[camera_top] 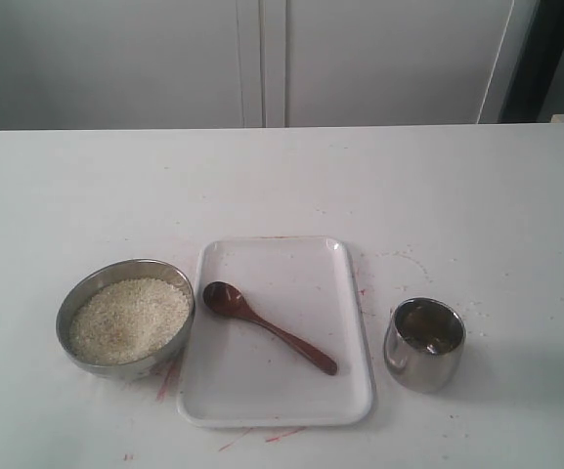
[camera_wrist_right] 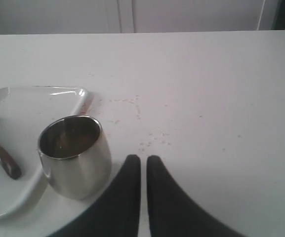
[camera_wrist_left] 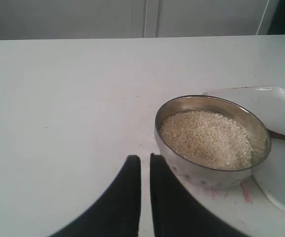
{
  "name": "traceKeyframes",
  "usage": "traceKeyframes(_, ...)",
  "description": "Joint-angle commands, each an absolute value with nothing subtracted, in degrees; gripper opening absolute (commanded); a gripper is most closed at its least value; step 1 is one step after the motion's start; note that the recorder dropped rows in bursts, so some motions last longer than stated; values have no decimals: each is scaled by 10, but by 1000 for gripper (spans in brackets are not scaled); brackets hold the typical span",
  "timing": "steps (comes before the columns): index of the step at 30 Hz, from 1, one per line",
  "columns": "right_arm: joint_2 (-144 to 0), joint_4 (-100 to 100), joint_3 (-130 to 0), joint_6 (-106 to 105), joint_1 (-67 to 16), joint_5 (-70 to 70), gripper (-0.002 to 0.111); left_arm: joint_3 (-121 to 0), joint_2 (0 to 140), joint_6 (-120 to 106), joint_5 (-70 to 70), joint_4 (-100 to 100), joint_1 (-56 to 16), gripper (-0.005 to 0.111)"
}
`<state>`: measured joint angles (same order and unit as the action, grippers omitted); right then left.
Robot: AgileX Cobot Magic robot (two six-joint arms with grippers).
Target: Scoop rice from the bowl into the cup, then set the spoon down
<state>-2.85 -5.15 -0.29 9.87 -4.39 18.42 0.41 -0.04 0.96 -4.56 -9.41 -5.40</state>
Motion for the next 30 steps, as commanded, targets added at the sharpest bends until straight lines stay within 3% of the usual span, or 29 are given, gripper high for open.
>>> traceKeyframes(1, -26, -54, 0, 93, -10, 181, 5, 0, 0, 11, -44, -98, -53, 14)
traceKeyframes(10, -26, -54, 0, 103, 36, 183, 5, 0, 0, 11, -44, -98, -53, 14)
traceKeyframes(30, -26, -46, 0, 103, 37, 187, 5, 0, 0, 11, -44, -98, -53, 14)
